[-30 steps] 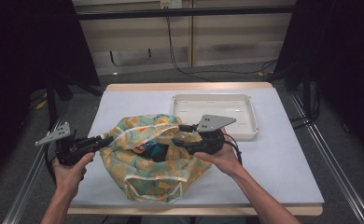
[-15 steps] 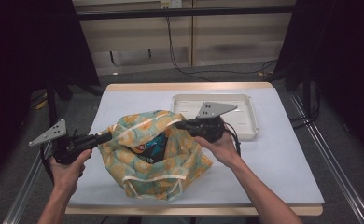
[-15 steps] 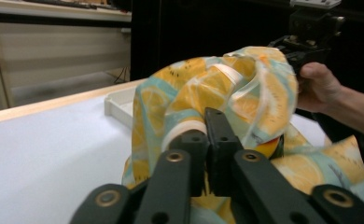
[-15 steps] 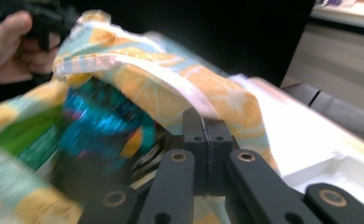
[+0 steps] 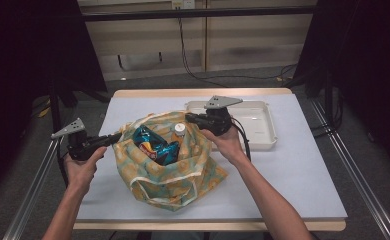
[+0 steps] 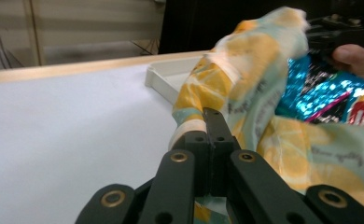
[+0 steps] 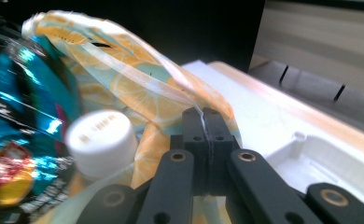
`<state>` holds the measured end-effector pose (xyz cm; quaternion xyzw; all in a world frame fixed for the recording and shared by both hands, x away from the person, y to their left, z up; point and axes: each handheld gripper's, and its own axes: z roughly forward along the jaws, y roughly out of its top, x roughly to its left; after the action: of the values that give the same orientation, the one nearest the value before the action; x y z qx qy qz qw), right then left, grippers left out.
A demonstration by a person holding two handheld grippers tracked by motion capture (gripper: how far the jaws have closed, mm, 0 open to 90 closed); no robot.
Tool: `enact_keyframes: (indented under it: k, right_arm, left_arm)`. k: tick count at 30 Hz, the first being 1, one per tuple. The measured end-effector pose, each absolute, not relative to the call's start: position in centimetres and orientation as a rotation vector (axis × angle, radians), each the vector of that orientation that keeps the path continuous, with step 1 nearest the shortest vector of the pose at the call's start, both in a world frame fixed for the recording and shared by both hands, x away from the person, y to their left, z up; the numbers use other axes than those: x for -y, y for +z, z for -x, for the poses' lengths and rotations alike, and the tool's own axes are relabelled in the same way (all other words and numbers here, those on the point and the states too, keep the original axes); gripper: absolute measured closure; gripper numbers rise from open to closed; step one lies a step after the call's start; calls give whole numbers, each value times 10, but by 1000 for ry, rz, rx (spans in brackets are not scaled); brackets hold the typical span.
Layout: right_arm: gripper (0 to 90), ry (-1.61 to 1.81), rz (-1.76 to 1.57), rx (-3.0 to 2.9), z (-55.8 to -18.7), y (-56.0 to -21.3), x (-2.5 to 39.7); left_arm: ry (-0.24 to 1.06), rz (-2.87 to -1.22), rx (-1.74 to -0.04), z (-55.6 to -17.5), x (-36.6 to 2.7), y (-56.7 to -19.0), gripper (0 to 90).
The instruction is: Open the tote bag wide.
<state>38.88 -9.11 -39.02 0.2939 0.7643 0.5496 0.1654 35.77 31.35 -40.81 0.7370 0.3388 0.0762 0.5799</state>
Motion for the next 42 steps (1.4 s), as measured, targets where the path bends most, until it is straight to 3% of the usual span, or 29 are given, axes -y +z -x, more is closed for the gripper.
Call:
enact_keyframes:
  k: [13,22,24,27,28,32,33,35,42]
  right_arm:
    - [869,1460,-932,-2251,-377,-445,97]
    - [867,1363,-963,-2299,-372,-467,104]
    - [840,1385,-979,-2286,-371,-466,106]
    - [738,1451,-991,-2218,-365,-454,112]
    - [698,1478,-963,-2201,-359,-444,117]
    - [627,1484,-949,-2200,-350,-434,122]
    - [591,1513,-936,-2197,-341,-427,125]
    - [546,1533,-929,-2178,-327,-422,128]
    - [536,1662,-838,-2239,-294,-411,123]
  left_arm:
    - [91,-1810,-825,-325,-322,-451,899]
    - [53,-1818,-858,-325,-321,-466,891]
    - [47,-1803,-865,-325,-322,-467,826]
    - [71,-1792,-840,-321,-323,-461,793]
    - [86,-1770,-846,-318,-326,-455,744]
    - [98,-1754,-843,-313,-330,-447,694]
    - [127,-1761,-831,-307,-331,-439,607]
    - [130,-1744,-816,-302,-332,-435,607]
    - [127,-1706,-762,-285,-333,-421,581]
